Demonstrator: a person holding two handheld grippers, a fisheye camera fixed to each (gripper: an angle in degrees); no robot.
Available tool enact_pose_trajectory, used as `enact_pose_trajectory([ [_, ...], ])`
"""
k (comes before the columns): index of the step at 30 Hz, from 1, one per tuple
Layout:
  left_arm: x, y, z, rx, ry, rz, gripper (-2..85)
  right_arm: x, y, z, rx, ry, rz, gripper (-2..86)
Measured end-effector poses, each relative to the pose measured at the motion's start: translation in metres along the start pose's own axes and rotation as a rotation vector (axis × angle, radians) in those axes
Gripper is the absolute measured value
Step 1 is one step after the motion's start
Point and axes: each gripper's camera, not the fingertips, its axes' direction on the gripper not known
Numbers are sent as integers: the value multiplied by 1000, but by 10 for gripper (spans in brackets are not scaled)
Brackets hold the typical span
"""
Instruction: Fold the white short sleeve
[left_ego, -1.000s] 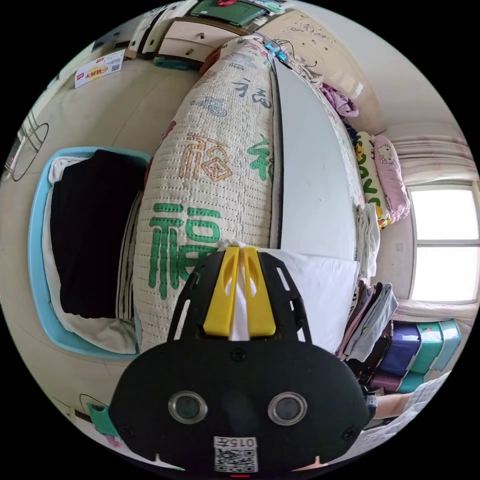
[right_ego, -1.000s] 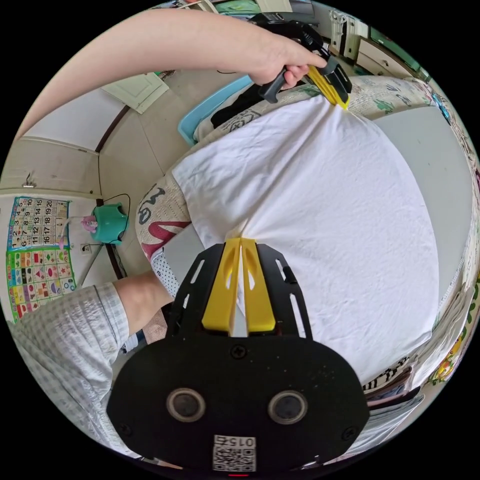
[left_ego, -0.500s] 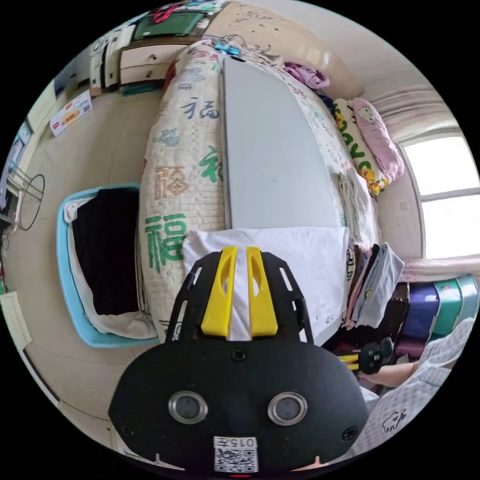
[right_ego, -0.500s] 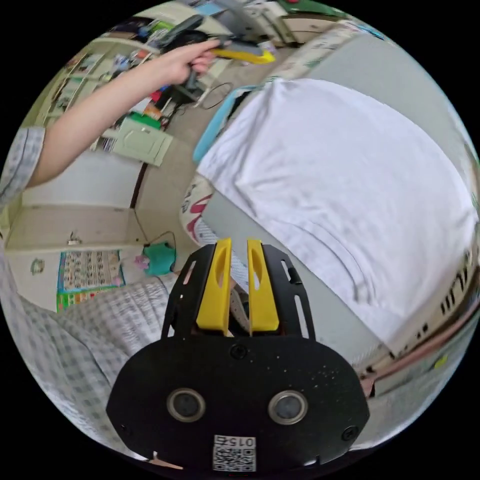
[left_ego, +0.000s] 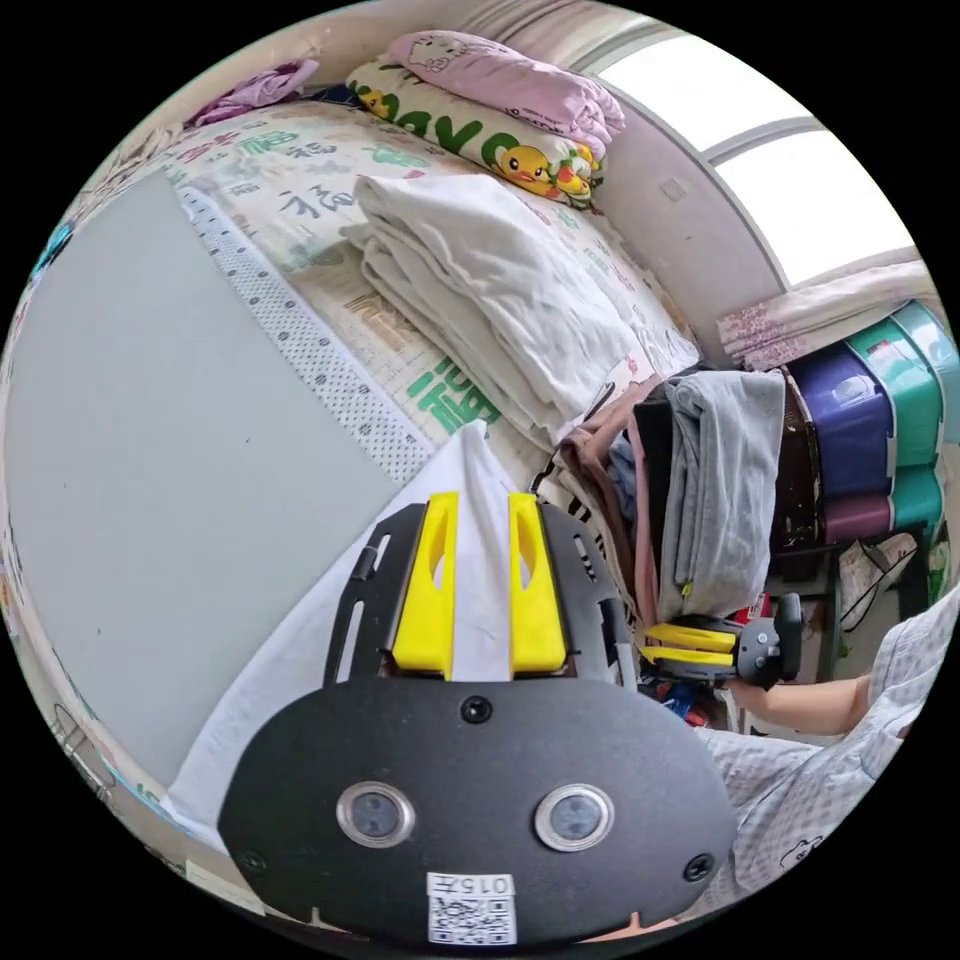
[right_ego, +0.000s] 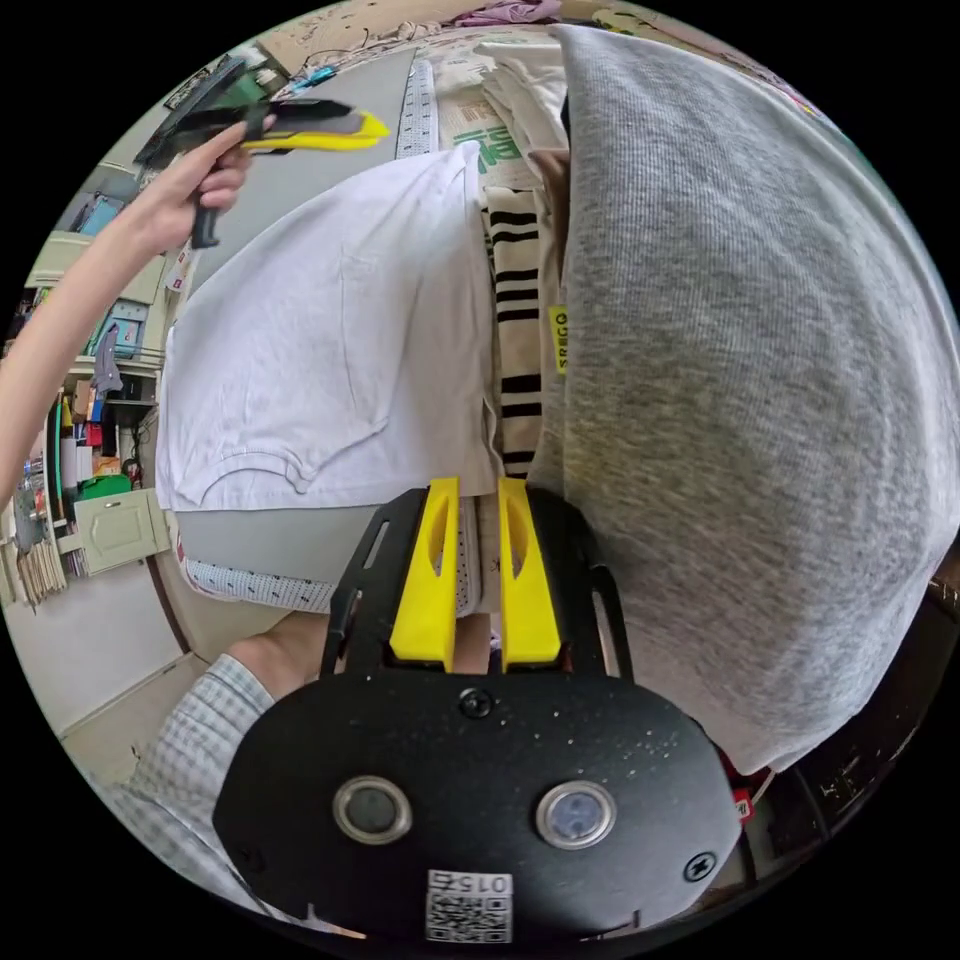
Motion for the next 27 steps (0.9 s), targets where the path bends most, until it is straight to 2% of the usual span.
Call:
enact_pose_trajectory([
  [4, 12, -37, 29, -111, -48, -21, 86, -3, 1, 5, 14, 74, -8, 65],
  [10, 22, -60, 46, -160, -90, -36, 92, -14, 12, 9, 18, 145, -83, 65],
  [17, 27, -74, 69, -242, -142, -30, 37, -9, 19, 15, -38, 53, -91, 21],
  [27, 24, -45, 15, 13, 22, -100, 1, -4, 83, -53, 143, 68, -18, -8],
])
